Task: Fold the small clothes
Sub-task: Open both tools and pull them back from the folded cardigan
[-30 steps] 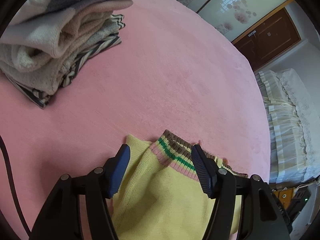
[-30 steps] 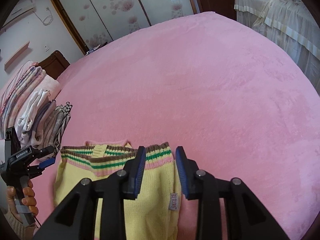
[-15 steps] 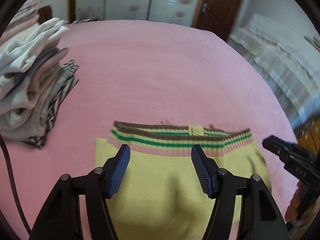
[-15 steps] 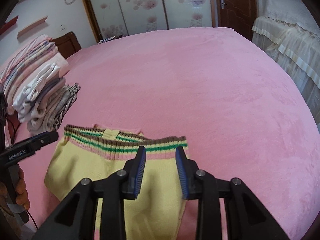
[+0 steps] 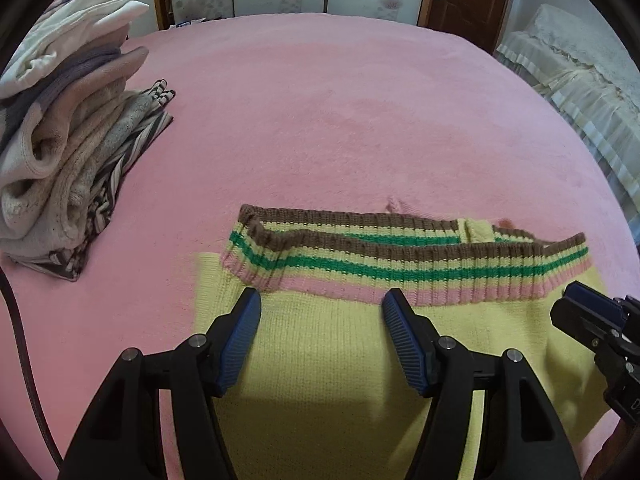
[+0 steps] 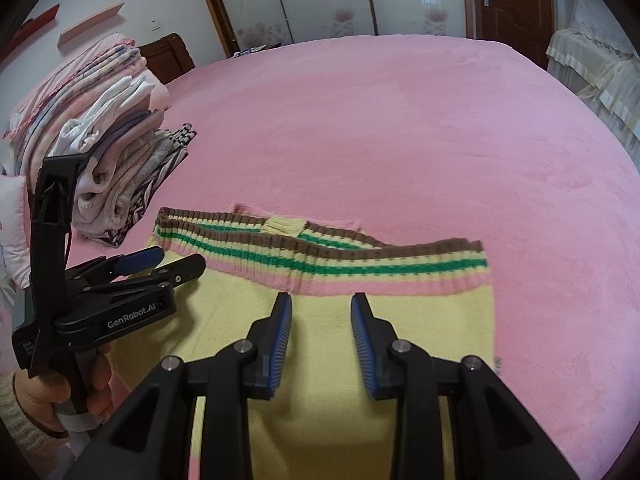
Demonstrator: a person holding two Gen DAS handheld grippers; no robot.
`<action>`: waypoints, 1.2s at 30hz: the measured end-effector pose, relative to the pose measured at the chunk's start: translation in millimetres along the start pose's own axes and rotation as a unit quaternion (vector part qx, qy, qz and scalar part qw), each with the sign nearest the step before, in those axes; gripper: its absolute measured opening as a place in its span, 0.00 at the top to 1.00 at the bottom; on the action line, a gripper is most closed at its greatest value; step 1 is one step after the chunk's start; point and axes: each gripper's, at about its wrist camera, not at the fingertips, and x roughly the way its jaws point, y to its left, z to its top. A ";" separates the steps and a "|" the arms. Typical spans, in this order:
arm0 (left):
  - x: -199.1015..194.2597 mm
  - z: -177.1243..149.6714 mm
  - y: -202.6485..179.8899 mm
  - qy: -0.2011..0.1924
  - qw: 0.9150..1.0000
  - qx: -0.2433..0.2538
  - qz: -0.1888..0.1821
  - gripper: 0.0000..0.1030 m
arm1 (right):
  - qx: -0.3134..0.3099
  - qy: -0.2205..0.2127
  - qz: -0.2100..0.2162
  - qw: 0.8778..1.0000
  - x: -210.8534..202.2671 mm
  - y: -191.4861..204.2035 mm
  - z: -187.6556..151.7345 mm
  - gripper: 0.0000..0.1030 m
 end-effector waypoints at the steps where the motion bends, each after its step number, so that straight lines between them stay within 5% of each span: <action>1: 1.9 -0.8 -1.7 0.000 1.000 0.008 0.010 0.39 | -0.001 0.003 -0.003 1.000 4.4 0.5 0.4 0.70; 6: 5.9 -3.7 -2.7 0.003 0.999 0.010 0.037 0.39 | 0.002 0.007 -0.046 0.999 17.1 -14.8 2.3 0.88; 10: 9.8 -5.4 3.2 0.003 1.000 -0.005 0.031 0.39 | 0.019 0.010 -0.099 0.995 17.8 -43.3 0.5 0.88; 15: 14.2 -5.8 5.7 -0.002 1.000 0.001 0.028 0.38 | 0.060 0.019 -0.073 0.995 14.0 -69.7 -4.7 0.90; 24: 17.5 2.2 14.6 0.011 1.000 0.004 0.006 0.36 | 0.047 0.021 -0.095 0.994 14.2 -58.5 -0.1 0.90; 32: -19.1 11.0 12.8 0.011 1.000 0.019 -0.005 0.14 | 0.042 0.005 -0.081 0.996 -22.2 -45.6 2.6 0.88; 36: -52.2 14.4 14.3 -0.005 1.000 0.013 -0.023 0.14 | 0.037 -0.014 -0.069 0.997 -48.5 -32.1 3.8 0.87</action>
